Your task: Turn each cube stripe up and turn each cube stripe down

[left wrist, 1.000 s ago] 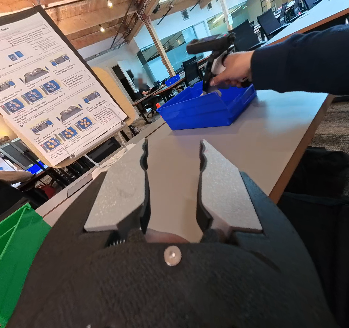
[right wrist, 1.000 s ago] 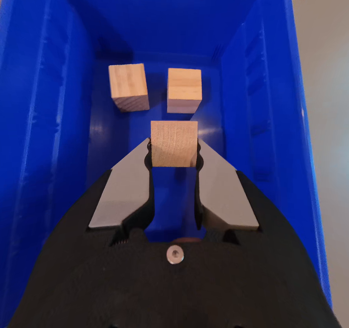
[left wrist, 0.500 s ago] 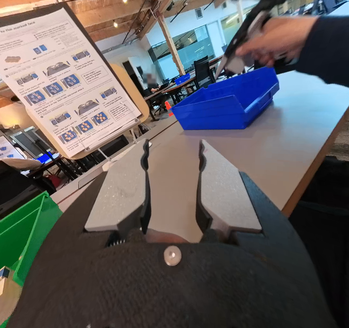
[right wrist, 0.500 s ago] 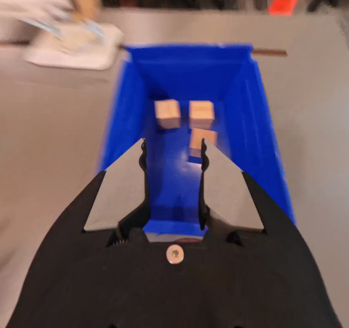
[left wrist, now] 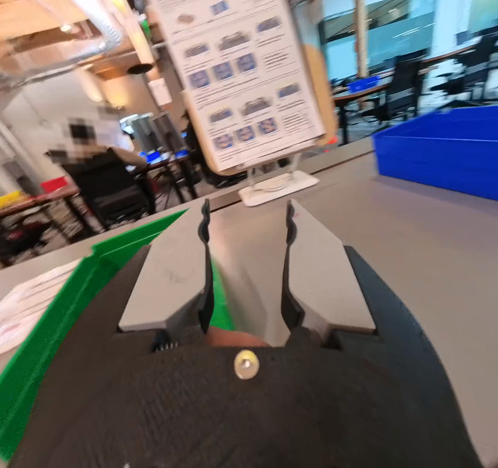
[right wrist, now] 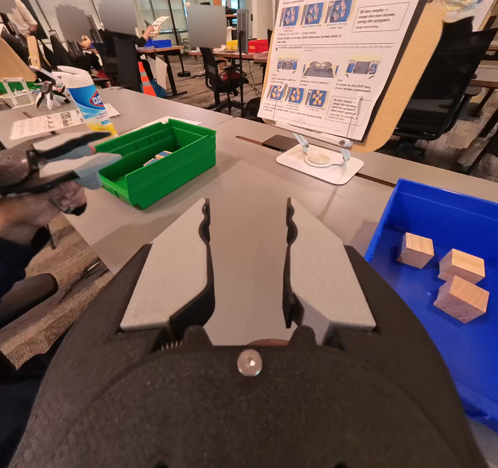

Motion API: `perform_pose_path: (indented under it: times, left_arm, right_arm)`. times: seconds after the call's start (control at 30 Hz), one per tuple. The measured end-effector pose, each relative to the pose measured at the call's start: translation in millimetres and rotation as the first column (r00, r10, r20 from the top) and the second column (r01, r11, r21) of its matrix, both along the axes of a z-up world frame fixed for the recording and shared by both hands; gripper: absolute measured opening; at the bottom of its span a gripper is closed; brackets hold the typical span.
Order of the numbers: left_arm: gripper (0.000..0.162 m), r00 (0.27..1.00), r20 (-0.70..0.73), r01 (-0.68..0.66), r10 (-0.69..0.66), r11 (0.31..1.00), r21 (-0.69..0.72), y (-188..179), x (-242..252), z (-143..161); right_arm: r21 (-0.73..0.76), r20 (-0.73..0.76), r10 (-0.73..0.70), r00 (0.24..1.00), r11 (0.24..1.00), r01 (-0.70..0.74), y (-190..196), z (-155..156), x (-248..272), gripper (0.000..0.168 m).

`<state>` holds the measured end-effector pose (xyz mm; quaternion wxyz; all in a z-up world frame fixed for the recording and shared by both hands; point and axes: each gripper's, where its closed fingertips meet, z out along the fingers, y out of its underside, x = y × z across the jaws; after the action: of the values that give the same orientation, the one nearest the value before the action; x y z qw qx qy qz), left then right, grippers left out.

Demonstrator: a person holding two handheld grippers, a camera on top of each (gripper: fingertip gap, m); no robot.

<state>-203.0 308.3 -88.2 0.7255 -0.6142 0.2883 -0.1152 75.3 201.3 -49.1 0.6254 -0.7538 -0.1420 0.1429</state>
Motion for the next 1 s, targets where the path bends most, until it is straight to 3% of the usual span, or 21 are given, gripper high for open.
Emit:
perform_pose_path:
  times: [0.1,0.2,0.33,0.43,0.57,0.7,0.8,1.0]
  left_arm:
    - [0.055,0.986,0.025,-0.16,0.162,0.984,-0.079,51.6,-54.3,-0.6]
    - [0.066,0.965,-0.078,-0.263,0.251,0.923,-0.28,112.4,-88.8,-36.8]
    - [0.064,0.911,-0.26,-0.407,0.32,0.795,-0.45,166.9,-123.1,-95.1]
    - [0.07,0.904,-0.317,-0.422,0.285,0.704,-0.571,175.6,-126.6,-122.8]
    - [0.068,0.892,-0.393,-0.436,0.225,0.657,-0.614,174.4,-122.7,-139.7]
    - [0.029,0.898,-0.378,-0.434,0.224,0.585,-0.685,178.4,-127.6,-149.2]
    - [0.03,0.899,-0.377,-0.435,0.223,0.555,-0.709,179.4,-131.1,-150.6]
    - [0.05,0.895,-0.406,-0.44,0.186,0.522,-0.731,173.4,-123.0,-152.0]
  right_arm:
    - [-0.001,-0.028,0.008,1.0,1.0,-0.008,-2.5,1.0,3.5,0.054]
    - [0.005,-0.031,0.012,0.999,1.0,-0.012,-3.2,1.6,5.6,0.054]
    - [-0.001,-0.029,0.026,0.999,1.0,-0.026,-4.3,-0.9,2.8,0.055]
    - [-0.015,-0.006,0.029,1.0,0.999,-0.029,-4.8,-4.7,0.0,0.055]
    - [-0.008,-0.009,0.041,0.999,0.999,-0.041,-5.7,-2.6,-3.8,0.055]
    - [-0.011,-0.001,0.045,0.999,0.999,-0.045,-6.7,-3.7,-6.7,0.055]
    - [-0.01,0.004,0.048,0.999,0.999,-0.048,-7.3,-3.6,-9.1,0.055]
    - [-0.02,0.012,0.054,0.998,0.998,-0.053,-5.7,-6.4,-13.6,0.056]
